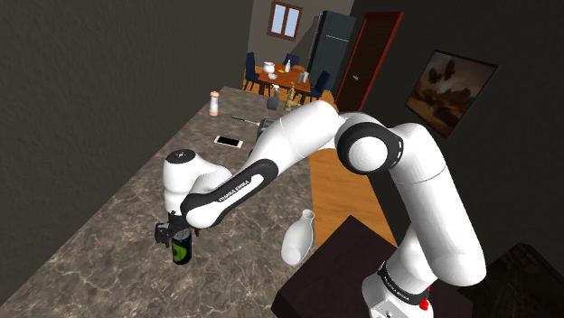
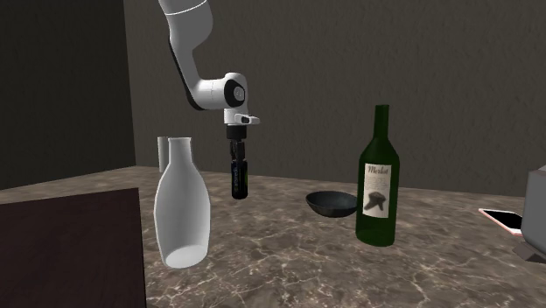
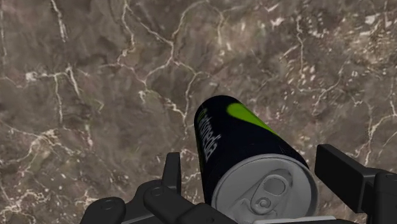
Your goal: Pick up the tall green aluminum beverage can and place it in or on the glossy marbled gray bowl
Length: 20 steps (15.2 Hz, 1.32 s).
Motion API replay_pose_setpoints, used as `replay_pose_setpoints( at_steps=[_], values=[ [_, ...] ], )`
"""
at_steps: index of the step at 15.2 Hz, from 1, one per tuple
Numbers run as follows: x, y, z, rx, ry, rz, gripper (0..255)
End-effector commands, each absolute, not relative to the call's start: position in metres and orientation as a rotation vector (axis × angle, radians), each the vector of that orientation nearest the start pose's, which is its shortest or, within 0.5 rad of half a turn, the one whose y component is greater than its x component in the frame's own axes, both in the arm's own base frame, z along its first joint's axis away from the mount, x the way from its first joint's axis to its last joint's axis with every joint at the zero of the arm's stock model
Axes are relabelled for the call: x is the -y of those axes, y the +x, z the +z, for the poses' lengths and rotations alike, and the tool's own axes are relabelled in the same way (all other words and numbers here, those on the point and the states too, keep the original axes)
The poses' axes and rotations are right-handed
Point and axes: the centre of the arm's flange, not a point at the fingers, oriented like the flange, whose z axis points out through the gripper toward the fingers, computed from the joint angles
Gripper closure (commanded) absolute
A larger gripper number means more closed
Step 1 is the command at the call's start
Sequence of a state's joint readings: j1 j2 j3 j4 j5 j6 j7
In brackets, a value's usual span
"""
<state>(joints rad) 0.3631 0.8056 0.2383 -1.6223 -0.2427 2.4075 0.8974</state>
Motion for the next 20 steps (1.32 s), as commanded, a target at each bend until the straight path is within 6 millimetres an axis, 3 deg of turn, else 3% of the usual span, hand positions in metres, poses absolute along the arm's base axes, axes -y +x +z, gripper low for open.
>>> replay_pose_setpoints(
  at_steps=[1,2,11,20],
  values=[
    [-0.372,0.579,0.16,-0.293,-3.115,-0.002,0],
    [-0.372,0.579,0.16,-0.293,-3.115,-0.002,255],
    [-0.372,0.579,0.16,-0.293,-3.115,-0.002,255],
    [-0.372,0.579,0.207,-0.293,-3.115,-0.002,255]
  ],
)
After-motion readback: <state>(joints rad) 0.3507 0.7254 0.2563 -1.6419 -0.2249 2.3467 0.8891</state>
